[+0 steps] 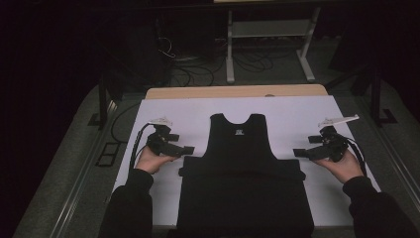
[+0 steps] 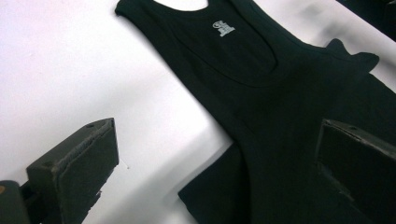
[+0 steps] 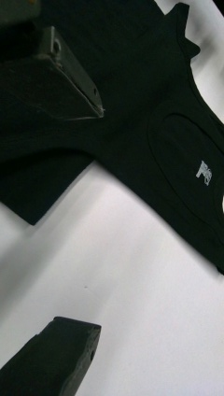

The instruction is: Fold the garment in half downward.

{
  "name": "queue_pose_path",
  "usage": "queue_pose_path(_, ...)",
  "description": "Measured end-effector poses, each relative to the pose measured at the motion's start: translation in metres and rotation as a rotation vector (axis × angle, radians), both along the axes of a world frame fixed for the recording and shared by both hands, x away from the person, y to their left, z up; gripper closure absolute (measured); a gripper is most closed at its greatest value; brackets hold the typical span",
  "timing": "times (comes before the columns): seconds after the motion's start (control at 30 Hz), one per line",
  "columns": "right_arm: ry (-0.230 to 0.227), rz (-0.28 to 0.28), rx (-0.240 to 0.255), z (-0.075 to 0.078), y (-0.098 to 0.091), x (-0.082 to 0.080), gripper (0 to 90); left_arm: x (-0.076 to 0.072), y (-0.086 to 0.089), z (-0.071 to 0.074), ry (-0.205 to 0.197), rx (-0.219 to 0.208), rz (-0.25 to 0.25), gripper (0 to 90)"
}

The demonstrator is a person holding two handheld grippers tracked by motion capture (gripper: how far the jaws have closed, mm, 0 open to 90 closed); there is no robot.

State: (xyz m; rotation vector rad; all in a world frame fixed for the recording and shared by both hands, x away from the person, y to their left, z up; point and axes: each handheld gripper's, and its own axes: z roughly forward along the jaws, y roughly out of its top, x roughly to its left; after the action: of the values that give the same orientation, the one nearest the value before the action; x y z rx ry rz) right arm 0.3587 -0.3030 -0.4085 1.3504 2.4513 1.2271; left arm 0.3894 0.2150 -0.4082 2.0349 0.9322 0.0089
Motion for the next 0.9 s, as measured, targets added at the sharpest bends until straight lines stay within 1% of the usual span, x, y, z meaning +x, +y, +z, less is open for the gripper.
queue_pose_path(0.07,-0.002,0.0,-0.007,-0.001,0.003,0.004,0.0,0.003,-0.001,-0.001,0.003,-0.003,0.004,0.0)
queue_pose_path(0.17,0.001,0.001,-0.005,-0.001,0.005,0.008,0.0,0.005,-0.003,-0.003,0.008,-0.003,0.005,0.0)
queue_pose_path(0.2,-0.002,0.005,-0.007,-0.001,0.006,0.009,0.0,0.006,-0.004,-0.004,0.01,0.003,0.002,0.0)
queue_pose_path(0.27,0.007,0.008,-0.009,-0.002,0.008,0.011,0.0,0.009,-0.005,-0.006,0.01,0.009,0.0,0.0)
queue_pose_path(0.33,0.011,0.012,-0.014,-0.004,0.01,0.014,0.0,0.012,-0.008,-0.008,0.023,0.009,0.004,0.0)
queue_pose_path(0.37,0.01,0.013,-0.021,-0.005,0.011,0.015,0.0,0.013,-0.008,-0.009,0.023,0.011,0.001,0.0)
queue_pose_path(0.47,0.014,0.014,-0.02,-0.005,0.014,0.02,0.0,0.017,-0.013,-0.01,0.027,0.007,0.003,0.0)
queue_pose_path(0.53,0.014,0.017,-0.022,-0.004,0.016,0.024,0.0,0.02,-0.016,-0.01,0.031,0.017,-0.003,0.0)
queue_pose_path(0.63,0.011,0.02,-0.019,-0.002,0.02,0.029,0.0,0.024,-0.019,-0.009,0.024,0.003,0.001,0.0)
queue_pose_path(0.77,0.011,0.029,-0.025,-0.001,0.025,0.035,0.0,0.03,-0.024,-0.007,0.028,0.016,-0.007,0.0)
queue_pose_path(0.9,0.011,0.031,-0.022,0.001,0.028,0.04,0.0,0.034,-0.029,-0.005,0.023,0.005,-0.005,0.0)
